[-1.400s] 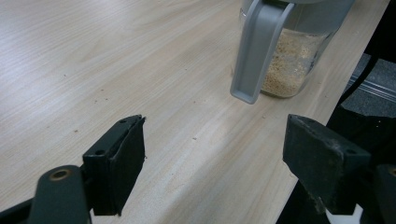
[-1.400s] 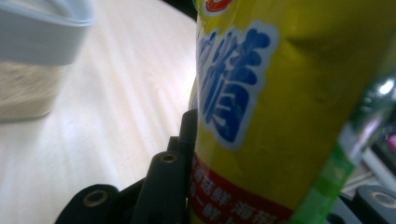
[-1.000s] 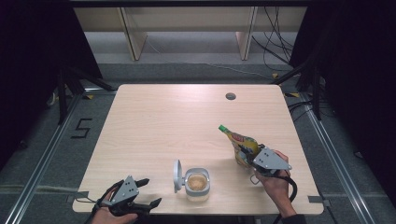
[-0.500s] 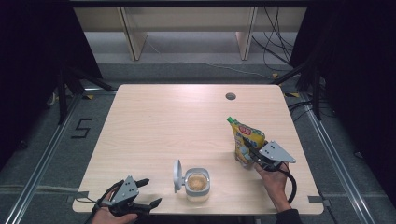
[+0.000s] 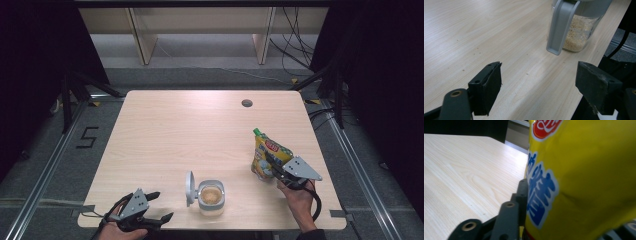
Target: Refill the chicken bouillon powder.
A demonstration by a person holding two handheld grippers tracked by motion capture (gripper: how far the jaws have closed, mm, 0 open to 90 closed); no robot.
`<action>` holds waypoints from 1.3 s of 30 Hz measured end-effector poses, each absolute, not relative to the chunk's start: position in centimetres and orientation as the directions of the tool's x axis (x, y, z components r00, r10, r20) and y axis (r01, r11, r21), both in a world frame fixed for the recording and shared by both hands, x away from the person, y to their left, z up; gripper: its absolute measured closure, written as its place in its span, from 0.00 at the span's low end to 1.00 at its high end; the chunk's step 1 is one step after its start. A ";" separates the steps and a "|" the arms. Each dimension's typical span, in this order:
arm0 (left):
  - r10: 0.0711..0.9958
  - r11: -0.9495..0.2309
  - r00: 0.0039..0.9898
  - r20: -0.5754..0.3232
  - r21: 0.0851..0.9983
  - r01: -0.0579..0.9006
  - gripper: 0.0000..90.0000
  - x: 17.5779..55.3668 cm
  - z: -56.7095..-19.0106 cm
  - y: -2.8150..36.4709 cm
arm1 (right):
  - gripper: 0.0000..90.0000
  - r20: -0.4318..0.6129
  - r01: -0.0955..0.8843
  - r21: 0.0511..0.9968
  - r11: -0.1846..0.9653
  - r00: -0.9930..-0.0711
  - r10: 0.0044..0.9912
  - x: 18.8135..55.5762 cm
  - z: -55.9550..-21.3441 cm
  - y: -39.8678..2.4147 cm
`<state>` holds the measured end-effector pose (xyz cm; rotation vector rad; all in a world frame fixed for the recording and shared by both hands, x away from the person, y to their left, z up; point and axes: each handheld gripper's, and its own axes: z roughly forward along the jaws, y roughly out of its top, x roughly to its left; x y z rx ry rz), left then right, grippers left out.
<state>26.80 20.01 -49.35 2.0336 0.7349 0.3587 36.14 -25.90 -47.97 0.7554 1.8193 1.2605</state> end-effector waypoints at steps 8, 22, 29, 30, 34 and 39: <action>0.630 -0.392 0.776 -0.032 0.849 0.354 0.23 26.8 -49.4 19.9 | 0.52 -0.252 0.057 0.946 0.318 -0.487 0.836 33.8 -47.0 -26.3; 0.650 -0.407 0.760 -0.022 0.834 0.372 0.23 26.9 -49.3 20.2 | 0.36 -0.029 0.291 0.942 0.165 -0.419 0.908 29.6 -46.6 -27.3; 0.635 -0.398 0.772 -0.032 0.843 0.363 0.23 27.1 -49.3 20.2 | 0.31 -0.017 0.317 0.931 0.179 -0.454 0.891 28.5 -46.8 -27.0; 0.640 -0.400 0.768 -0.020 0.845 0.356 0.23 27.2 -49.3 20.2 | 0.31 -0.007 0.328 0.928 0.174 -0.453 0.891 28.3 -46.8 -26.9; 0.652 -0.387 0.758 -0.041 0.841 0.378 0.23 27.2 -49.3 20.2 | 0.30 0.057 0.399 0.906 0.142 -0.447 0.893 27.5 -47.3 -26.8; 0.653 -0.376 0.755 -0.053 0.843 0.384 0.23 27.1 -49.4 20.1 | 0.28 0.020 0.368 0.911 0.185 -0.487 0.873 27.0 -47.4 -26.9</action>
